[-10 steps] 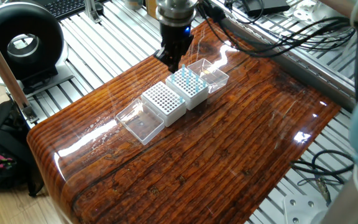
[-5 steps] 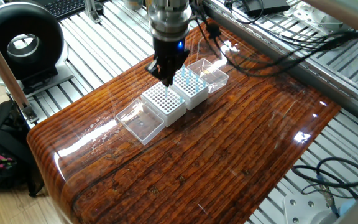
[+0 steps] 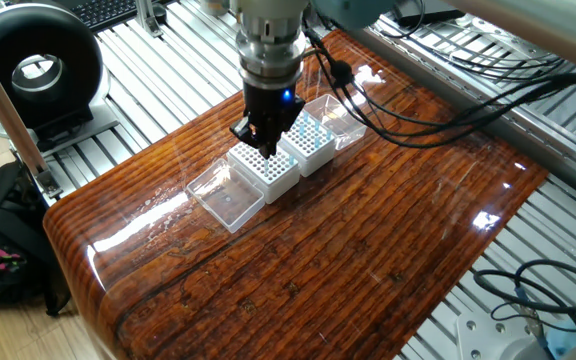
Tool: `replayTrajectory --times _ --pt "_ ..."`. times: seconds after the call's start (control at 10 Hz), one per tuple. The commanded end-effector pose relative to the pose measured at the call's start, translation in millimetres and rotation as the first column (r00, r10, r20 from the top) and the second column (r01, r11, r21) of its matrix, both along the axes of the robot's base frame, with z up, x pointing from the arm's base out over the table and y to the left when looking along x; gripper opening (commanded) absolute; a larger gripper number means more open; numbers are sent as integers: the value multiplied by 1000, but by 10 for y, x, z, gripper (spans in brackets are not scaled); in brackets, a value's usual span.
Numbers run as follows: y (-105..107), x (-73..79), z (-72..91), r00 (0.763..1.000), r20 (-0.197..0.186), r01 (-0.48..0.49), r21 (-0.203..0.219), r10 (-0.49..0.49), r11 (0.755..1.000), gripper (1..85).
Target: Transfer all medium pipette tips from one holder to another
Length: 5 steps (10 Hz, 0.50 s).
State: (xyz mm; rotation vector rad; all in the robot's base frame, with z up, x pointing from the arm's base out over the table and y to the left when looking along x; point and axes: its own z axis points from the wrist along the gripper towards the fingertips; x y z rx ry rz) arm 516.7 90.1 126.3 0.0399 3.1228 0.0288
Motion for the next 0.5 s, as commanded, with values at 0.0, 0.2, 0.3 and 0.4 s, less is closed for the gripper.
replayTrajectory --times 0.0,0.2,0.3,0.4 --pt "-41 -27 -50 1000 3 4 -22 -4 1000 77" --pt "-58 -29 -74 1000 4 3 -20 -3 1000 77" --pt "-73 -20 -103 1000 9 0 -20 0 1000 77" --pt "-78 -19 -116 1000 10 0 -20 0 1000 77"
